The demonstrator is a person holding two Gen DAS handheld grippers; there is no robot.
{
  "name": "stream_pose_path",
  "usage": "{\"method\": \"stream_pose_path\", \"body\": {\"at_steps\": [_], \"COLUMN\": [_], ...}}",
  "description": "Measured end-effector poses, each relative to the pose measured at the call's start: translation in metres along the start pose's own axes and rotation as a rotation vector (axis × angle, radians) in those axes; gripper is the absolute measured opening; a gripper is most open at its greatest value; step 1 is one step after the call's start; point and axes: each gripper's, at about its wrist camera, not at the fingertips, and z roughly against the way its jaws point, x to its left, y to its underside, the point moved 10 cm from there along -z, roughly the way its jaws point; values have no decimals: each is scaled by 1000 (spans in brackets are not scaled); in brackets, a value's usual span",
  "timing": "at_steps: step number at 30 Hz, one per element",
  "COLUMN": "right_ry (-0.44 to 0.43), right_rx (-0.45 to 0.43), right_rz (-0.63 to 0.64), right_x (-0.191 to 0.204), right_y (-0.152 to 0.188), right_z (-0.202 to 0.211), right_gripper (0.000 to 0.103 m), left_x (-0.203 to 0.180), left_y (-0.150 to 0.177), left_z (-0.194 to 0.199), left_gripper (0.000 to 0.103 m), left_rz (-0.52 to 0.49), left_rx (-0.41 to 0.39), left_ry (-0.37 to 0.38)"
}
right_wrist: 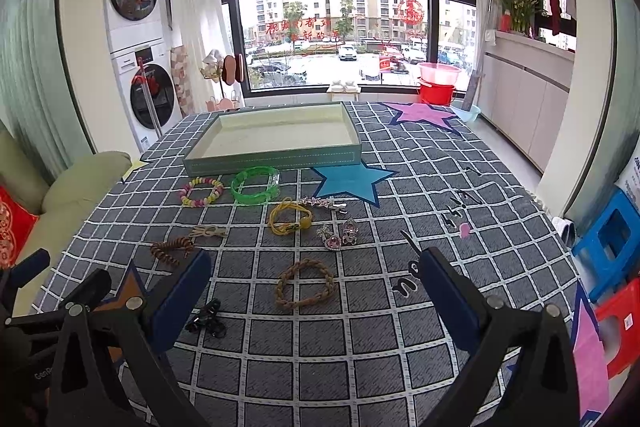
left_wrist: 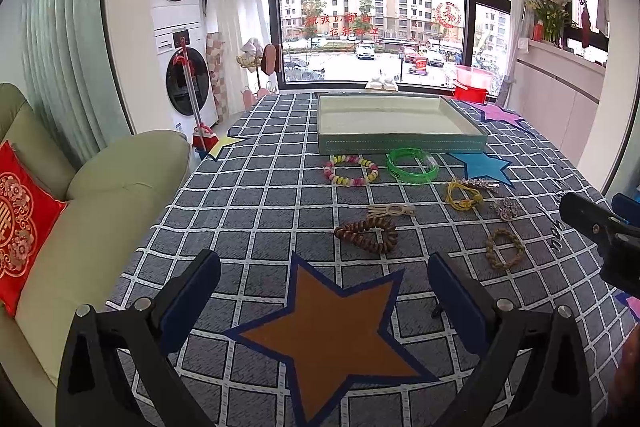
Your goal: Organize jewelry
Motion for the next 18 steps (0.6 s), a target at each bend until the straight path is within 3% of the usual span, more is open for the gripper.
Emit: {"method": "stream_pose_path", "body": {"at_steps": [18], "right_ry": [-10], "right_rx": [-3], "right_rz": [7], "right_x": [4], "right_y": [1], "right_z": [2], "right_gripper": [103], "left_x": [3], "left_y": [1], "left_z": [-1], "left_gripper": [103], "left_rz": [5], "left_rx": [0], "left_ry": [-7]}}
